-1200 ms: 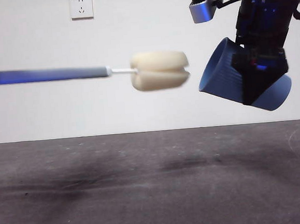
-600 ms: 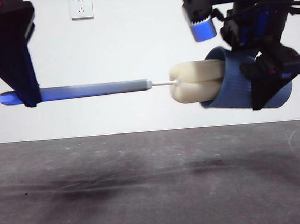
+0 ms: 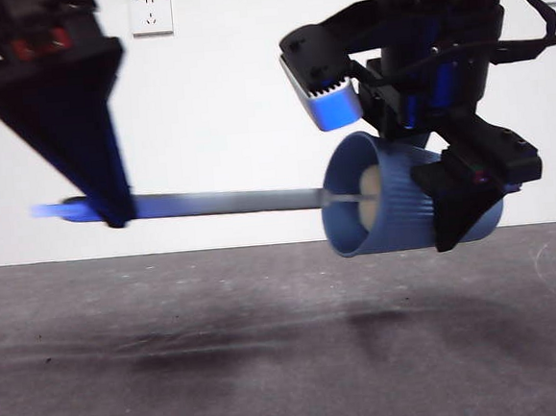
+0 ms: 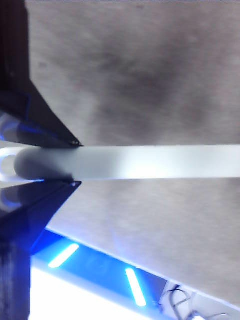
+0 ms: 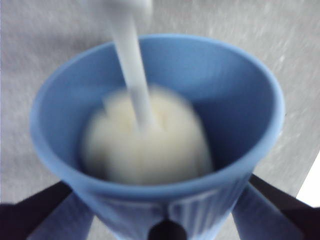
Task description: Pick up the cup brush,pick up the cup,insert the brush into the cup,clean the cup,put the cup brush back,put the cup back to the fixed position on the table
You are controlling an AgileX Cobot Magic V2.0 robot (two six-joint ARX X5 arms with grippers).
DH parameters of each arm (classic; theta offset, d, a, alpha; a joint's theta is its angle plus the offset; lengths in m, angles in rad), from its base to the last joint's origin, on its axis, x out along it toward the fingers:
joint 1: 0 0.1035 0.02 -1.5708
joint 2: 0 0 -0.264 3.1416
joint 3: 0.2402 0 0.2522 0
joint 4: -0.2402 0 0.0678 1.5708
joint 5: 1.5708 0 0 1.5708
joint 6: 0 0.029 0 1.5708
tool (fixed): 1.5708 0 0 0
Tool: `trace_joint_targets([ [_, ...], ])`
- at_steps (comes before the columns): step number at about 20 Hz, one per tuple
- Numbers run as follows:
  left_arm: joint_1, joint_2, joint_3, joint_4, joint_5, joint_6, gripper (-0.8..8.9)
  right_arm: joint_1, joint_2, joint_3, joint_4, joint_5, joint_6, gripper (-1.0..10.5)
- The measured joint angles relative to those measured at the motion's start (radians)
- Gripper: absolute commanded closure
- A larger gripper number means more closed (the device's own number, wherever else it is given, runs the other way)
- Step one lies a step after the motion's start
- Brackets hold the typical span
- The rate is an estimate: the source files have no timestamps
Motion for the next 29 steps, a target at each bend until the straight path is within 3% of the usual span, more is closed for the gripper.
trace_joint_targets([
  [6, -0.006, 0.020, 0.000, 0.001, -0.029, -0.034, 8.22, 0.029, 0.000, 0.000, 0.001, 0.013, -0.001, 9.6],
  [10, 0.011, 0.018, 0.000, -0.150, -0.116, -0.040, 8.22, 0.035, 0.001, 0.000, 0.007, 0.006, 0.000, 9.6],
  [20, 0.026, -0.107, 0.000, -0.341, -0.140, -0.084, 8.22, 0.035, 0.001, 0.000, 0.008, 0.006, 0.000, 9.6],
  [29, 0.026, -0.064, 0.000, -0.123, -0.007, -0.083, 8.22, 0.035, 0.001, 0.000, 0.008, 0.007, 0.000, 9.6],
])
